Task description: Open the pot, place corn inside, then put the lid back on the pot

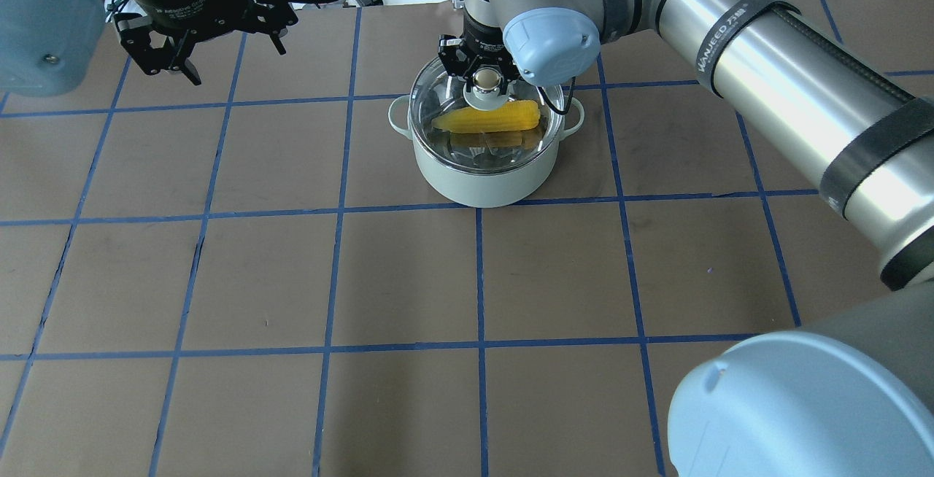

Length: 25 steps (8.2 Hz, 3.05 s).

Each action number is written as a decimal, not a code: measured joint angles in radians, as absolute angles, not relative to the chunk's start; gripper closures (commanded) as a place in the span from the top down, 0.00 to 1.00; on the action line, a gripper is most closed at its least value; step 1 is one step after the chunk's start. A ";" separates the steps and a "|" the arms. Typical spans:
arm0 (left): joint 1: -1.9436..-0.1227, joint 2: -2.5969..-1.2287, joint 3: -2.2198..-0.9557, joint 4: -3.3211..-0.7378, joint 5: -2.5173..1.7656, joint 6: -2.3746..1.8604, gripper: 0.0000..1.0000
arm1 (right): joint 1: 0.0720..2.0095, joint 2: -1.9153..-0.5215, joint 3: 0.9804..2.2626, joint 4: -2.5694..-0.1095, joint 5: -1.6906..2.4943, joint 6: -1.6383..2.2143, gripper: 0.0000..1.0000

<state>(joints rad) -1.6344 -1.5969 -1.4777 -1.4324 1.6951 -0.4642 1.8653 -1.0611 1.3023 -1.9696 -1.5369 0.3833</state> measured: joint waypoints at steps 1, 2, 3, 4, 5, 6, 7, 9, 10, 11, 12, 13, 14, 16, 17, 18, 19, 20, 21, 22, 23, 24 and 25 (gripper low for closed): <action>-1.634 -1.599 -1.478 -1.441 1.692 -0.445 1.00 | 1.865 -1.062 1.302 -1.970 -1.535 0.391 0.26; -1.635 -1.599 -1.478 -1.448 1.689 -0.401 1.00 | 1.865 -1.062 1.302 -1.970 -1.533 0.395 0.26; -1.635 -1.598 -1.477 -1.451 1.676 -0.344 1.00 | 1.865 -1.063 1.302 -1.969 -1.532 0.399 0.26; -1.636 -1.595 -1.477 -1.452 1.643 -0.299 1.00 | 1.865 -1.063 1.302 -1.969 -1.531 0.405 0.26; -1.636 -1.588 -1.476 -1.452 1.608 -0.264 1.00 | 1.865 -1.062 1.302 -1.968 -1.530 0.409 0.26; -1.637 -1.578 -1.476 -1.451 1.589 -0.227 1.00 | 1.865 -1.062 1.302 -1.968 -1.530 0.413 0.26; -1.638 -1.571 -1.476 -1.449 1.581 -0.197 1.00 | 1.865 -1.061 1.302 -1.968 -1.529 0.415 0.26; -1.638 -1.567 -1.477 -1.445 1.575 -0.173 1.00 | 1.865 -1.059 1.310 -1.968 -1.530 0.422 0.28; -1.638 -1.567 -1.477 -1.443 1.574 -0.163 1.00 | 1.865 -1.059 1.315 -1.969 -1.530 0.423 0.28; -1.637 -1.566 -1.477 -1.442 1.574 -0.155 1.00 | 1.865 -1.059 1.317 -1.968 -1.530 0.423 0.44; -1.637 -1.566 -1.477 -1.441 1.575 -0.151 1.00 | 1.865 -1.060 1.318 -1.968 -1.530 0.423 0.95; -1.637 -1.567 -1.477 -1.438 1.576 -0.149 1.00 | 1.865 -1.060 1.319 -1.969 -1.529 0.422 1.00; -1.637 -1.567 -1.477 -1.435 1.577 -0.148 1.00 | 1.865 -1.061 1.320 -1.968 -1.530 0.418 1.00; -1.637 -1.567 -1.477 -1.433 1.578 -0.148 1.00 | 1.862 -1.082 1.318 -1.972 -1.530 0.390 1.00; -1.638 -1.566 -1.477 -1.433 1.578 -0.149 1.00 | 1.855 -1.109 1.319 -1.972 -1.530 0.366 1.00; -1.638 -1.566 -1.477 -1.433 1.578 -0.149 1.00 | 1.831 -1.151 1.324 -1.950 -1.531 0.337 1.00; -1.638 -1.565 -1.477 -1.433 1.579 -0.151 1.00 | 1.782 -1.218 1.347 -1.885 -1.533 0.277 1.00; -1.638 -1.565 -1.477 -1.433 1.580 -0.157 1.00 | 1.718 -1.304 1.389 -1.818 -1.532 0.185 1.00; -1.638 -1.563 -1.477 -1.433 1.582 -0.161 1.00 | 1.659 -1.387 1.438 -1.756 -1.532 0.118 1.00; -1.638 -1.562 -1.478 -1.433 1.585 -0.164 1.00 | 1.618 -1.463 1.483 -1.690 -1.532 0.075 1.00; -1.638 -1.560 -1.478 -1.433 1.590 -0.165 1.00 | 1.597 -1.522 1.514 -1.627 -1.533 0.048 1.00; -1.638 -1.556 -1.479 -1.435 1.593 -0.165 1.00 | 1.590 -1.560 1.533 -1.578 -1.533 0.035 1.00; -1.638 -1.551 -1.479 -1.438 1.595 -0.166 1.00 | 1.588 -1.581 1.542 -1.554 -1.534 0.031 1.00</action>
